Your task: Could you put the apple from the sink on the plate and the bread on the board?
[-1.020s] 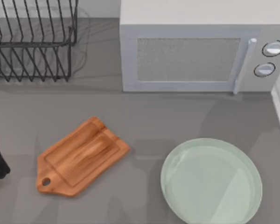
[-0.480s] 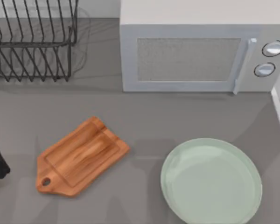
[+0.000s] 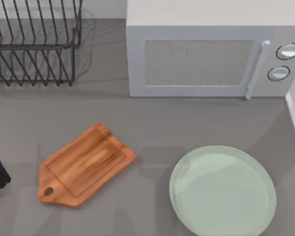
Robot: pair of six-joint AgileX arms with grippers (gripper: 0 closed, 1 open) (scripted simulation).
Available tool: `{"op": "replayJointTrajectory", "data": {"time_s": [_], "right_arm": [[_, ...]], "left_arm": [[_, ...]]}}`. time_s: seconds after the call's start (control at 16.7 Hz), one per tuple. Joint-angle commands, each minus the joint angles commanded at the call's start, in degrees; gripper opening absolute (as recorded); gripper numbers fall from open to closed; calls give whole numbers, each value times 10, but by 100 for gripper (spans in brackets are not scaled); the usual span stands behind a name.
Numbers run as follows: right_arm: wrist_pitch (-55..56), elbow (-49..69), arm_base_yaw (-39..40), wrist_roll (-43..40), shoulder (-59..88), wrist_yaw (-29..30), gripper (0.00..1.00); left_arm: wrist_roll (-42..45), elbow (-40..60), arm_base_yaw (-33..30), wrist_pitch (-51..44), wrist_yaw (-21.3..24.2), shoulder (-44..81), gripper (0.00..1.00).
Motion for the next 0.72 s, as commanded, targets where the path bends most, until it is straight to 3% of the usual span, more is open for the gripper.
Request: {"op": "replayJointTrajectory", "data": {"time_s": [0.72], "right_arm": [[0,0,0,0,0,0,2]], "left_arm": [[0,0,0,0,0,0,100]]}}
